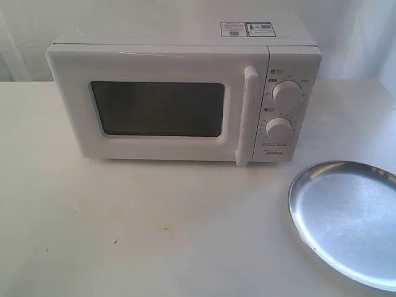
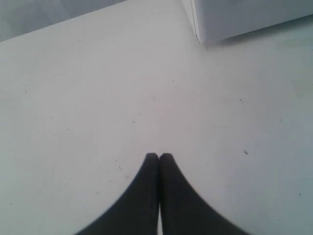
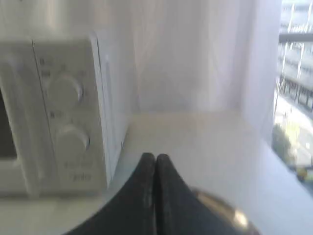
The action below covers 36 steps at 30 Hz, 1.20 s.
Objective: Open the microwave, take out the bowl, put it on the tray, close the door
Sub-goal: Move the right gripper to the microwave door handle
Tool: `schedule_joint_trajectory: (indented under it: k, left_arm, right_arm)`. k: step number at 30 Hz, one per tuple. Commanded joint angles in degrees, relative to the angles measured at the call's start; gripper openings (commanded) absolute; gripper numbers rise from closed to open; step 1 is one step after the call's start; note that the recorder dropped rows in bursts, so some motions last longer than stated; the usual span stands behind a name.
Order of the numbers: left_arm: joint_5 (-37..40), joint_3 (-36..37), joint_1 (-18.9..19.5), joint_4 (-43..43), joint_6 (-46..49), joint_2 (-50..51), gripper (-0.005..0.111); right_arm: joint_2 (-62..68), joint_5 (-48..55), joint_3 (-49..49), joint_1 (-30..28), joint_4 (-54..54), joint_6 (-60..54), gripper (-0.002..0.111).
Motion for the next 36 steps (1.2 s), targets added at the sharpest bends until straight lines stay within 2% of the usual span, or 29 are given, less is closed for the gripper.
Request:
schedule_joint_trajectory:
  k: [1, 3, 4, 6, 8, 11, 12, 13, 14, 15, 16, 17, 20, 24, 27, 36]
  left_arm:
    - [-0.03, 0.12, -0.23, -0.22, -0.24, -0.19, 0.0]
    - [-0.03, 0.12, -0.23, -0.22, -0.24, -0.19, 0.0]
    - [-0.03, 0.12, -0.23, -0.22, -0.24, -0.19, 0.0]
    - [-0.03, 0.12, -0.23, -0.22, -0.24, -0.19, 0.0]
    - [-0.03, 0.12, -0.23, -0.22, -0.24, -0.19, 0.0]
    - [-0.03, 0.12, -0.23, -0.22, -0.24, -0.19, 0.0]
    - [-0.03, 0.12, -0.23, -0.22, -0.24, -0.19, 0.0]
    - [-0.03, 0.12, -0.23, -0.22, -0.24, -0.19, 0.0]
    - [-0.03, 0.12, -0.23, -0.22, -0.24, -0.19, 0.0]
    - [-0.03, 0.12, -0.23, -0.22, -0.24, -0.19, 0.0]
    - [-0.03, 0.12, -0.23, -0.22, -0.24, -0.19, 0.0]
    - [-0.03, 0.12, -0.23, -0.22, -0.24, -0.19, 0.0]
    - [-0.03, 0.12, -0.23, -0.22, -0.24, -0.19, 0.0]
    - [-0.03, 0.12, -0.23, -0.22, -0.24, -0.19, 0.0]
    - [-0.03, 0.12, -0.23, -0.22, -0.24, -0.19, 0.0]
    - [-0.03, 0.12, -0.23, -0.22, -0.24, -0.19, 0.0]
  right_arm:
    - [-0.34, -31.48, 0.12, -0.09, 4.55, 13.45, 0.0]
    - [-0.34, -46.11, 0.12, -0.09, 6.22, 29.2, 0.0]
    - [-0.34, -49.9, -0.97, -0.09, 5.17, 32.96, 0.0]
    - [0.21, -52.67, -6.79, -0.09, 0.9, 31.63, 0.0]
    - [4.3, -47.75, -13.8, -0.09, -3.74, 27.68, 0.0]
    - [16.56, -33.89, -28.3, -0.09, -20.72, 31.76, 0.0]
    - [23.08, -27.37, -32.87, 0.13, -33.05, 42.05, 0.0]
    - [27.5, -24.99, -36.49, 0.25, -44.38, 51.69, 0.0]
    - [32.98, -25.2, -38.53, 0.51, -61.0, 65.42, 0.0]
    - [38.32, -29.91, -40.56, 0.59, -76.61, 78.53, 0.0]
    - [43.35, -33.49, -41.68, 0.59, -87.76, 86.88, 0.0]
    - [48.24, -37.1, -42.53, 0.59, -94.52, 90.39, 0.0]
    - [61.61, -45.25, -42.02, 0.59, -96.24, 87.47, 0.0]
    - [76.06, -43.7, -40.67, 0.59, -94.18, 82.79, 0.0]
    - [84.95, -47.73, -40.64, 0.59, -92.95, 78.09, 0.0]
    - [96.36, -52.74, -40.64, 0.59, -92.83, 69.04, 0.0]
